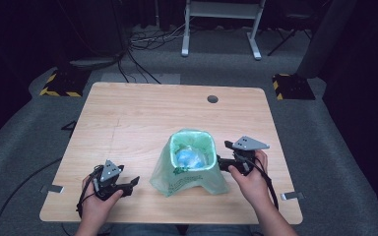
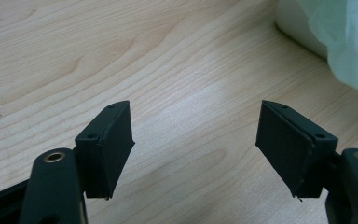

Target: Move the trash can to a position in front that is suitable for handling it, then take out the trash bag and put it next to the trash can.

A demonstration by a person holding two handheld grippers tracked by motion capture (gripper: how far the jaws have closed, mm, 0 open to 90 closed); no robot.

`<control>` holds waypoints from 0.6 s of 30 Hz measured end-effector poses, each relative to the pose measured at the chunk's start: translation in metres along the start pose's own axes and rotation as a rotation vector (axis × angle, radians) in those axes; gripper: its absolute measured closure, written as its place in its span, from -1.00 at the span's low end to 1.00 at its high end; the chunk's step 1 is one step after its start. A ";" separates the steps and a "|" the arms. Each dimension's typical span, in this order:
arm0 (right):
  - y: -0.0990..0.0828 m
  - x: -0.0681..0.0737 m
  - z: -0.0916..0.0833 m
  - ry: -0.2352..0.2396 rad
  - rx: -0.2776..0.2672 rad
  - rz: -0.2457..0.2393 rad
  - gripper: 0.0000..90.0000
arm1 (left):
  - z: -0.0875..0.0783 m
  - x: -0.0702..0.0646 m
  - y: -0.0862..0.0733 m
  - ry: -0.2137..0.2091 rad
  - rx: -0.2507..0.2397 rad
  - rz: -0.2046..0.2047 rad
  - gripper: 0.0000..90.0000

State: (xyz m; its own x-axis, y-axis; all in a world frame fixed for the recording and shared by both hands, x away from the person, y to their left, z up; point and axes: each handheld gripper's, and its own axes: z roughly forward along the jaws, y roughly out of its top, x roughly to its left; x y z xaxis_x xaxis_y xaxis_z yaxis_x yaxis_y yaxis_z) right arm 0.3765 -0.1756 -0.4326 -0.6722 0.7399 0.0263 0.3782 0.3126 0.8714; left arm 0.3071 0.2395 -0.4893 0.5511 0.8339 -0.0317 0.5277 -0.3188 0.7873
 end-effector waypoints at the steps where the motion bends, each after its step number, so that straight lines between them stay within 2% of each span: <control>1: 0.000 0.000 0.000 0.000 0.000 0.000 -0.35 | -0.001 0.000 0.000 0.001 0.001 0.004 -0.40; 4: 0.001 0.003 -0.001 -0.011 -0.004 -0.016 -0.38 | -0.004 -0.002 0.002 0.001 -0.012 0.007 -0.40; 6: 0.000 0.001 -0.012 -0.052 0.001 -0.018 -0.39 | -0.005 -0.003 0.003 -0.007 -0.010 0.015 -0.42; 8: 0.000 0.000 -0.017 -0.062 0.002 -0.019 -0.39 | -0.005 -0.005 0.003 -0.011 0.001 0.018 -0.43; 12: -0.007 -0.001 -0.039 -0.056 0.005 -0.029 -0.40 | -0.009 -0.011 0.005 -0.022 0.004 0.028 -0.45; 13: -0.011 0.001 -0.046 -0.045 0.009 -0.033 -0.41 | -0.013 -0.016 0.008 -0.036 0.003 0.040 -0.46; 18: -0.021 0.010 -0.062 -0.017 0.025 -0.055 -0.44 | -0.023 -0.029 0.014 -0.058 -0.004 0.053 -0.48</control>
State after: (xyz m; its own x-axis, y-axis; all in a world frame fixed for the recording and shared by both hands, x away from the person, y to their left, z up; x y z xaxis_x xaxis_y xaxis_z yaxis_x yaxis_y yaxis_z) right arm 0.3222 -0.2123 -0.4203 -0.6820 0.7307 -0.0298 0.3565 0.3678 0.8589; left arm 0.2839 0.2216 -0.4631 0.6148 0.7883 -0.0251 0.4941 -0.3602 0.7912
